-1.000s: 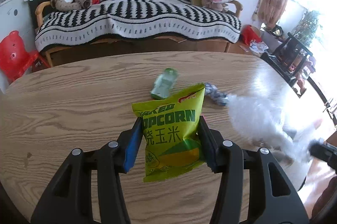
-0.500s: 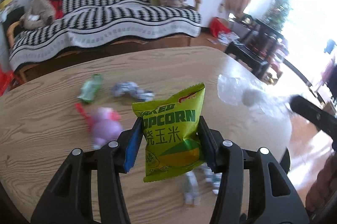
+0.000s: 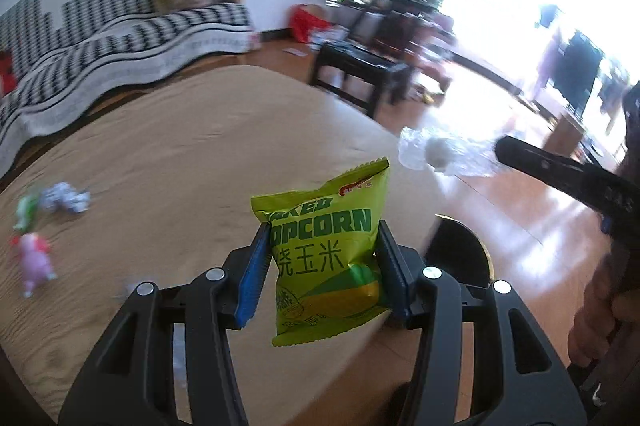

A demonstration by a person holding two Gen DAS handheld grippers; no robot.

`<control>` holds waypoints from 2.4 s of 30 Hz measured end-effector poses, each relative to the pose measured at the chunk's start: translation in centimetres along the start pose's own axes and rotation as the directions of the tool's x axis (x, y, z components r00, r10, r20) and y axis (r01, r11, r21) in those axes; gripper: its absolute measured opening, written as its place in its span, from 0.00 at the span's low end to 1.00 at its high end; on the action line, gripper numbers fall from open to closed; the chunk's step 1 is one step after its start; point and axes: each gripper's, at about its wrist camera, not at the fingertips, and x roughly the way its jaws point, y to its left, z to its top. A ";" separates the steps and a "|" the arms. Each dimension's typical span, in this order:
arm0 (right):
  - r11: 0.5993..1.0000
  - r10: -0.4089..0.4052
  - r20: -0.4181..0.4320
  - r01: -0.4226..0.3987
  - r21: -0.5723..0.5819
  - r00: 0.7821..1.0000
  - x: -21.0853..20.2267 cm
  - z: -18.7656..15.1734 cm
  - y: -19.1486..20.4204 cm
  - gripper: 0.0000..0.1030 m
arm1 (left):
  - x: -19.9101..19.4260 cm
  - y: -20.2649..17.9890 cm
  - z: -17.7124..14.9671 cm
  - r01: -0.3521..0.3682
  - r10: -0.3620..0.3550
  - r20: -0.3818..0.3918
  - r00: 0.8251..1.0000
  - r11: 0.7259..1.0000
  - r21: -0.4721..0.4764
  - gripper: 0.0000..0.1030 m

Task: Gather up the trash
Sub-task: 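Carry both items to the black bin and open both tools to drop them, then move both tools back over the remaining trash on the table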

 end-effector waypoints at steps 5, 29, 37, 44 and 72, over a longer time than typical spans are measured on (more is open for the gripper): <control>0.991 -0.097 -0.024 0.098 0.087 0.995 -2.0 -1.4 -6.7 0.07 | 3.3 -7.0 -0.8 0.086 -0.082 -0.044 0.996 0.992 0.092 0.49; 0.886 -0.136 -0.275 0.241 0.396 0.952 1.4 -6.4 -24.1 0.07 | 20.2 -19.8 -4.0 0.258 -0.215 -0.267 0.939 0.957 0.135 0.50; 0.865 -0.142 -0.271 0.253 0.433 0.952 1.3 -6.4 -25.8 0.21 | 21.7 -20.3 -4.1 0.273 -0.230 -0.272 0.934 0.953 0.130 0.72; 0.862 -0.155 -0.221 0.241 0.445 0.963 0.3 -6.1 -25.3 0.79 | 21.1 -19.9 -3.7 0.253 -0.216 -0.256 0.942 0.960 0.119 0.81; 0.993 -0.116 -0.115 0.118 0.010 0.987 4.4 -0.9 -0.7 0.80 | 0.2 -0.7 -1.5 -0.036 0.036 0.004 0.999 0.997 0.062 0.90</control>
